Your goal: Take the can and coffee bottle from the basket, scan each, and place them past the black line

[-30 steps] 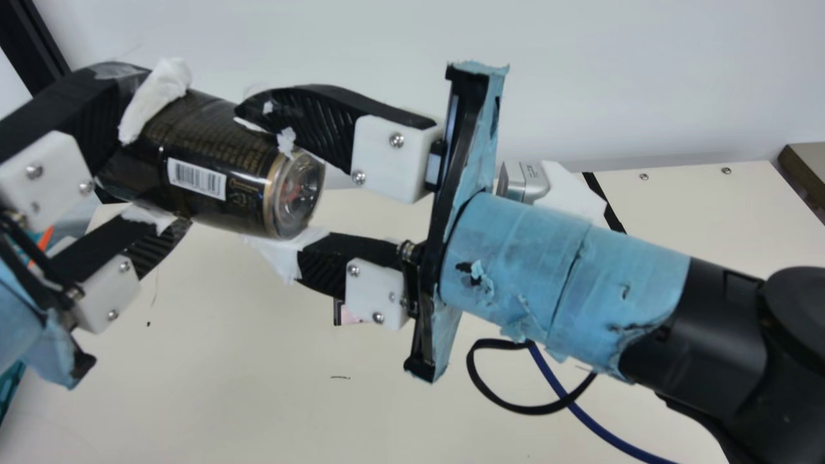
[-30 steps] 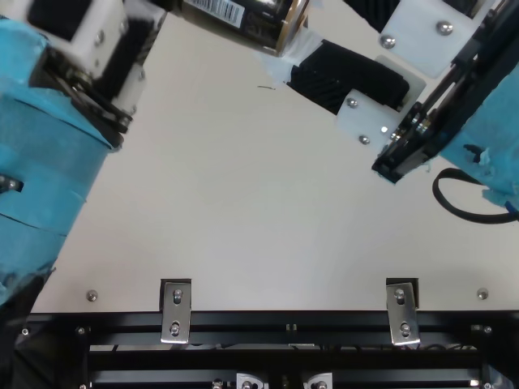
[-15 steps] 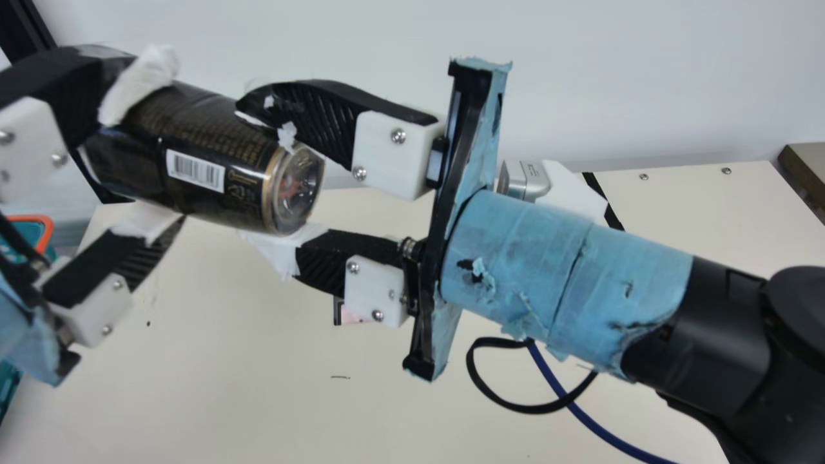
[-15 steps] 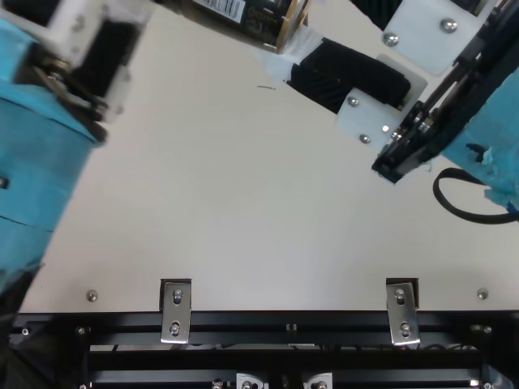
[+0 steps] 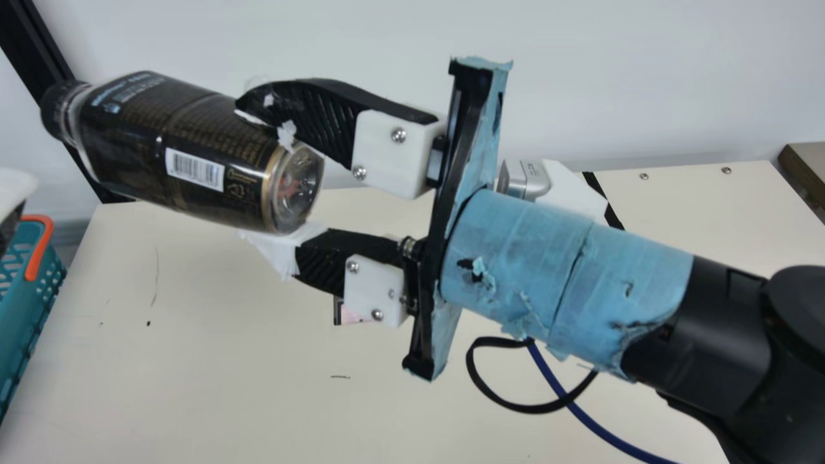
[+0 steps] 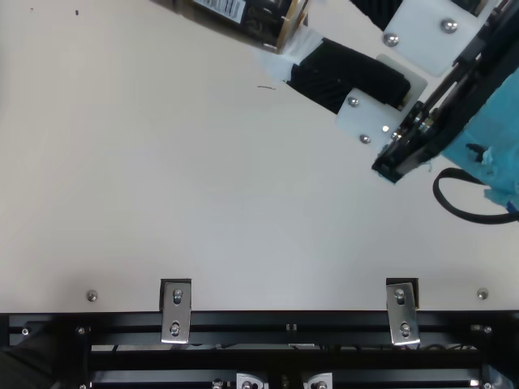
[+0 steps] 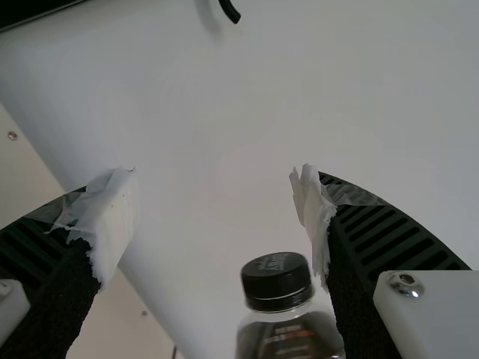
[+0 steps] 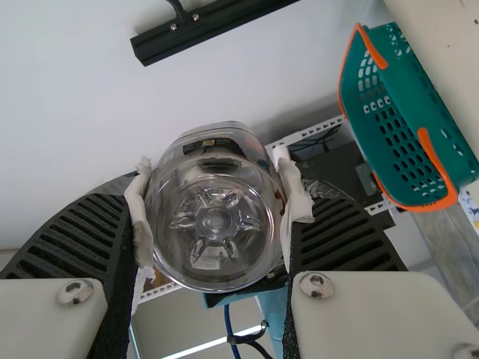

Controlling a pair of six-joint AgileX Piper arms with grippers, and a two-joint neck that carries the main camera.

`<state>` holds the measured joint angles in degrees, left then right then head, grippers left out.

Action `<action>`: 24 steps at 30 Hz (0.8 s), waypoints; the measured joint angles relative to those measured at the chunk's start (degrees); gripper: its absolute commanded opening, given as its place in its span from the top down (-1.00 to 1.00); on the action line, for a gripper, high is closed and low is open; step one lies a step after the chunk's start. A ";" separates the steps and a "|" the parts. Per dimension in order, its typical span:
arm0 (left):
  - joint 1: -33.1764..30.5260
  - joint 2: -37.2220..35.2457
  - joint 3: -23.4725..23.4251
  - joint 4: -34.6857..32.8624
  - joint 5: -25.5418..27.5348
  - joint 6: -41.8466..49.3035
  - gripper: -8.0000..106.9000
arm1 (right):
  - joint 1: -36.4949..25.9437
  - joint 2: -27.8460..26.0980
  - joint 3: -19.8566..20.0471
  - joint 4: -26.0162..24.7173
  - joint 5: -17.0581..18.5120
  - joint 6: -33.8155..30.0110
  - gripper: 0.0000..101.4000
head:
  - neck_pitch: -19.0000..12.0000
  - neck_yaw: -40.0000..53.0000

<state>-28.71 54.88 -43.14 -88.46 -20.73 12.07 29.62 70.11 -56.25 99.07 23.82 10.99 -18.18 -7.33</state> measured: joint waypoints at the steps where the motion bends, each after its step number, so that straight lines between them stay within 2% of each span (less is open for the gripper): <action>1: 0.99 0.32 0.43 -0.46 1.46 2.07 -0.71 | -0.13 0.00 0.16 0.16 0.00 -0.41 1.00 | 0.00 0.00; 7: 7.46 3.65 1.95 -3.04 11.17 17.38 -0.71 | -1.94 -1.27 0.54 0.05 -0.22 -2.61 1.00 | 0.00 0.00; 13: 15.20 5.45 2.57 -0.21 19.69 30.50 -0.71 | -4.61 -2.83 0.93 -0.18 -0.43 -6.94 1.00 | 0.00 0.00; 18: 20.92 5.00 1.68 0.10 27.11 32.32 -0.71 | -6.28 -3.46 1.80 -0.20 0.65 -8.38 1.00 | 0.00 0.00; 24: 20.85 5.53 1.54 2.16 27.40 30.66 -0.71 | -8.45 -3.60 2.63 -2.94 3.12 -6.88 1.00 | 0.29 0.00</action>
<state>-7.86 60.41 -41.60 -86.29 6.68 42.73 21.17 66.51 -53.62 96.13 26.94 4.12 -17.89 -7.33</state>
